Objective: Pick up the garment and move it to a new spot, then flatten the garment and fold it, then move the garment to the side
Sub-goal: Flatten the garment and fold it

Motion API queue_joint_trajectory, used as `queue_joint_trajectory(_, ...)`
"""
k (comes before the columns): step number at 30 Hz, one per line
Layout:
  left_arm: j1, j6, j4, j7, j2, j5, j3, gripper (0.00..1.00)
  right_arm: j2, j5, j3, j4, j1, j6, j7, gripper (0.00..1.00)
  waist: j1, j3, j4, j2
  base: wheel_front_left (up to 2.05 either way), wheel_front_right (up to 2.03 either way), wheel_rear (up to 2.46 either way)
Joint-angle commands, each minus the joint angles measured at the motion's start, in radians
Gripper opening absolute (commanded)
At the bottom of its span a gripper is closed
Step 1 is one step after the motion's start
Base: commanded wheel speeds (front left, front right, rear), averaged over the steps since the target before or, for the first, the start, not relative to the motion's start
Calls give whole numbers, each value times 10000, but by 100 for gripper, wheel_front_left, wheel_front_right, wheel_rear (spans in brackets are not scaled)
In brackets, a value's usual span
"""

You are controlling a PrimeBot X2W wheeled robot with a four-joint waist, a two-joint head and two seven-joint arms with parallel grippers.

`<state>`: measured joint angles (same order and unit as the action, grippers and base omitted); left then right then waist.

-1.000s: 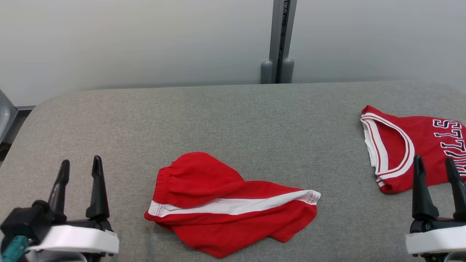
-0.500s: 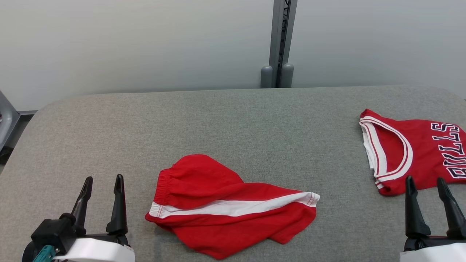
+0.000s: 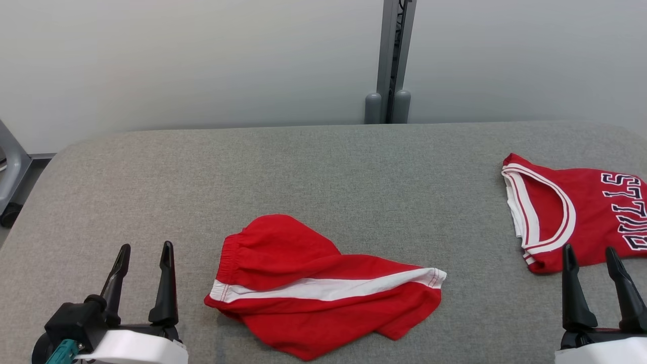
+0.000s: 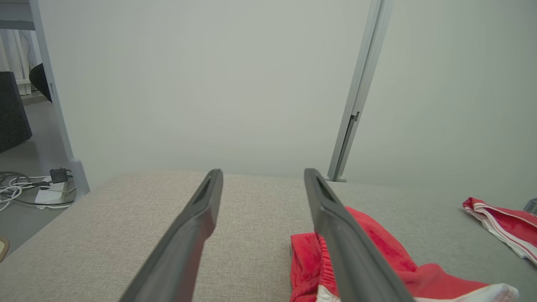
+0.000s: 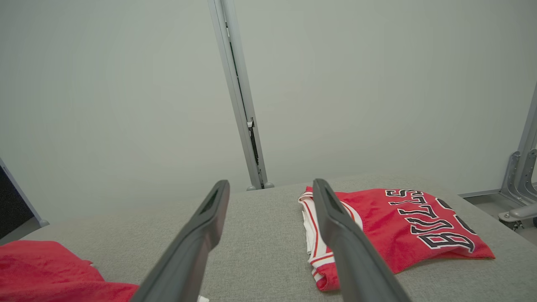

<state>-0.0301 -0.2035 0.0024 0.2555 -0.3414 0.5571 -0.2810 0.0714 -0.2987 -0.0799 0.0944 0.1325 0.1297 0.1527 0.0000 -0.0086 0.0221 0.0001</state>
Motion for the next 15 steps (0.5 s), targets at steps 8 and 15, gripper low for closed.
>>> queue_joint_trajectory(8, 297, 32, -186, -368, -267, -86, -123, 100, 99, -216, 250, -214, 30, 24, -481, 100, 0, 69, 155, -1, 0, 0, 0)
queue_joint_trajectory(15, 583, 428, -690, -2615, -984, 384, -600, 100, 430, -909, 1045, -1084, -610, 24, -2772, 100, 0, 515, 391, -1, 0, 0, 0)
